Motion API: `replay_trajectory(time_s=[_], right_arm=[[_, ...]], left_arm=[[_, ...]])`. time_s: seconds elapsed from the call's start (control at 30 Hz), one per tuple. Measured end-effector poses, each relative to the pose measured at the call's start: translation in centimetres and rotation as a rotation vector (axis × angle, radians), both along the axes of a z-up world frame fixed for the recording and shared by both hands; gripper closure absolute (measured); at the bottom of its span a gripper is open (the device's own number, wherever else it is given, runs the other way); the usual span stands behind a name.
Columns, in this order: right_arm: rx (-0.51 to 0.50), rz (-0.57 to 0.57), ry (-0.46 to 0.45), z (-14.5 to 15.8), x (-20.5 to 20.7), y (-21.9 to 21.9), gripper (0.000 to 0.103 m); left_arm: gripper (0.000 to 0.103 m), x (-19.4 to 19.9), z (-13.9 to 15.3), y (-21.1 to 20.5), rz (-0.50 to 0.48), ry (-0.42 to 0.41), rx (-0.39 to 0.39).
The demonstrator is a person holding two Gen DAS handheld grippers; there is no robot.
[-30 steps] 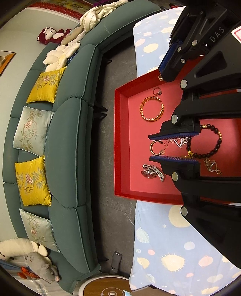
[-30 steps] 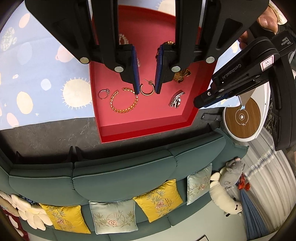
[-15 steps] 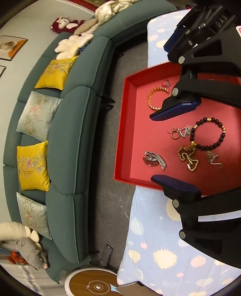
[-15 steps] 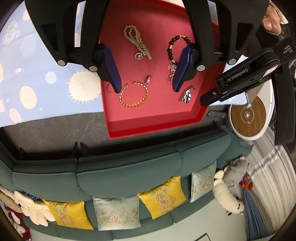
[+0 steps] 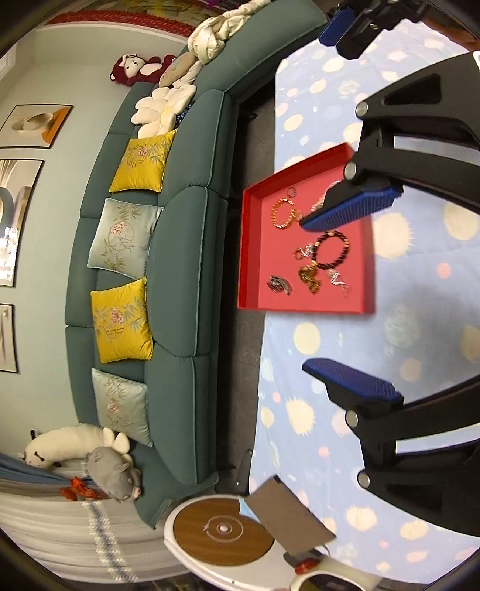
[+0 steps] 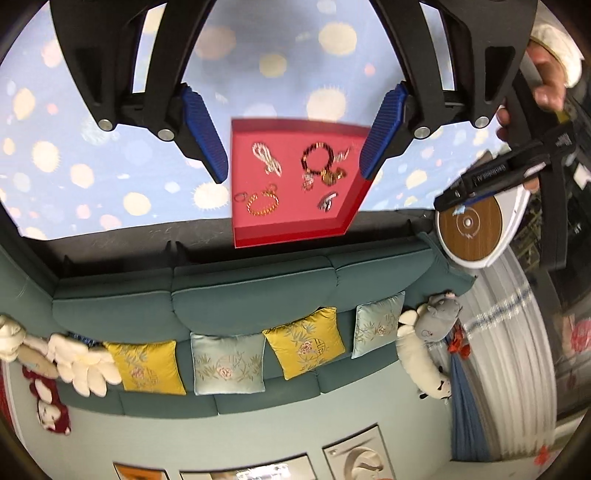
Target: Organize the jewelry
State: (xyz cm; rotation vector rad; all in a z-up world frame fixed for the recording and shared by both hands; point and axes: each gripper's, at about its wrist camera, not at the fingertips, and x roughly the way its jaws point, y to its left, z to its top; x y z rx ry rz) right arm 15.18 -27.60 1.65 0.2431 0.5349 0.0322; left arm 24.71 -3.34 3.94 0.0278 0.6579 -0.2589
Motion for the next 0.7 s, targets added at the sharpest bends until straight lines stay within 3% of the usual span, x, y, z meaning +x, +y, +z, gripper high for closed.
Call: replay_trajectory(time_s=[0.13,0.27,0.47,0.7], right_arm=[[-0.083,-0.015,0.004,-1.3,-3.5,2.7,0.014],[-0.129,-0.003,0.027,-3.0,-5.0,4.9,0.012],[-0.069,-0.004,0.061,-4.8,-4.8,5.6,0.012],[-0.121,-0.048,0.102,-6.8,-3.7,6.1,0.009]], left_arm=[[0.028,-3.9,-1.4,0.7,0.029,-0.009,0.024],[0.027,-6.4,-3.9,1.1,0.031,0.051,0.055],[0.027,-7.4,-6.9,1.7,0.054,0.107,0.067],[0.027,-6.4,-9.8,1.4,0.060,0.174,0.083]])
